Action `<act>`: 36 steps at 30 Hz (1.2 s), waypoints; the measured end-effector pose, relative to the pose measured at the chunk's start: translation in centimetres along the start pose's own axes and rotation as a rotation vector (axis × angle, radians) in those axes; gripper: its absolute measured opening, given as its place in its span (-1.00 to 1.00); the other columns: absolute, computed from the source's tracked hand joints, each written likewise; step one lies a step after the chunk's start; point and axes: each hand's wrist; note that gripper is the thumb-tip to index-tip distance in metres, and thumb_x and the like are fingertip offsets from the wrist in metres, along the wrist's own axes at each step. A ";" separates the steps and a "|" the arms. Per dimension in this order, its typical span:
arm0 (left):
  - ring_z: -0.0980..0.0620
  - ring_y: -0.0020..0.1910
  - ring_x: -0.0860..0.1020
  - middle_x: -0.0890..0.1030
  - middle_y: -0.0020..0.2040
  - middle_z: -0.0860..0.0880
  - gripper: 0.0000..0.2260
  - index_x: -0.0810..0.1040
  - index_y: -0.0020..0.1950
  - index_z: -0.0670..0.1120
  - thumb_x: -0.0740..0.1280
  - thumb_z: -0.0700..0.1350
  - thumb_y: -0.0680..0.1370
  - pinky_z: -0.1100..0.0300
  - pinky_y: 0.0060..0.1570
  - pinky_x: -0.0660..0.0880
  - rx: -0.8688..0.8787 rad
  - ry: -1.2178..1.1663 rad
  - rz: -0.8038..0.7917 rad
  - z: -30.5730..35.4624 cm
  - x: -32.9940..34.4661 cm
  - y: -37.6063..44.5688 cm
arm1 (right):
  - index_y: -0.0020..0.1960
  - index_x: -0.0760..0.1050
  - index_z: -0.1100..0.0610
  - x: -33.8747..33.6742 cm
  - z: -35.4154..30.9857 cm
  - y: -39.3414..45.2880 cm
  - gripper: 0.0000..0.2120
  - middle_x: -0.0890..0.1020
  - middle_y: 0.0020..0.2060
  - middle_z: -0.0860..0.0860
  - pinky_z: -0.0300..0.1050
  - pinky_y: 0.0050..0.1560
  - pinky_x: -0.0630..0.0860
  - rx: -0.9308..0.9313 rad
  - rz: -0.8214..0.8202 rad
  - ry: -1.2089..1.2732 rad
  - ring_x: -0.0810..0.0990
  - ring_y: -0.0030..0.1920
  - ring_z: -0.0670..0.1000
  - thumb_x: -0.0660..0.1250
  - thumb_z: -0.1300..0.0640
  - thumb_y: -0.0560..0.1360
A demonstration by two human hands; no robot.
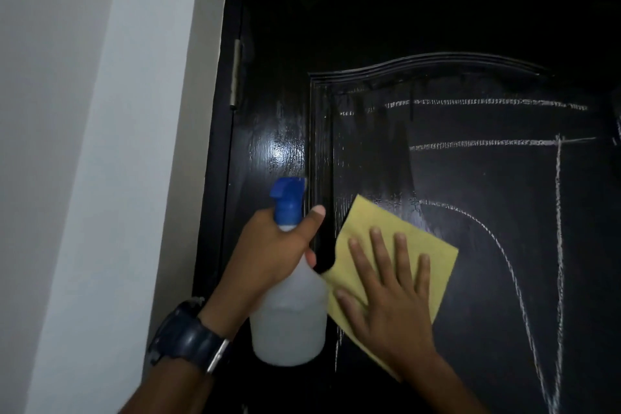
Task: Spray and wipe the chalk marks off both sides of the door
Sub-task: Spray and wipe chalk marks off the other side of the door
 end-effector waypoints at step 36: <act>-0.01 -0.38 0.65 0.68 -0.37 -0.12 -0.59 0.61 -0.01 -0.21 0.35 0.17 0.55 0.20 -0.29 0.54 0.151 -0.074 -0.025 7.8 5.5 6.7 | 0.63 -0.14 -0.20 -5.3 16.1 20.4 -0.42 -0.13 0.64 -0.07 0.33 0.54 -0.19 0.298 0.111 0.086 -0.21 0.62 0.12 -0.15 -0.27 0.64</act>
Point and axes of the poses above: each hand's wrist, its own y-axis towards the middle knuckle, its own x-axis out of the palm, z = x × y
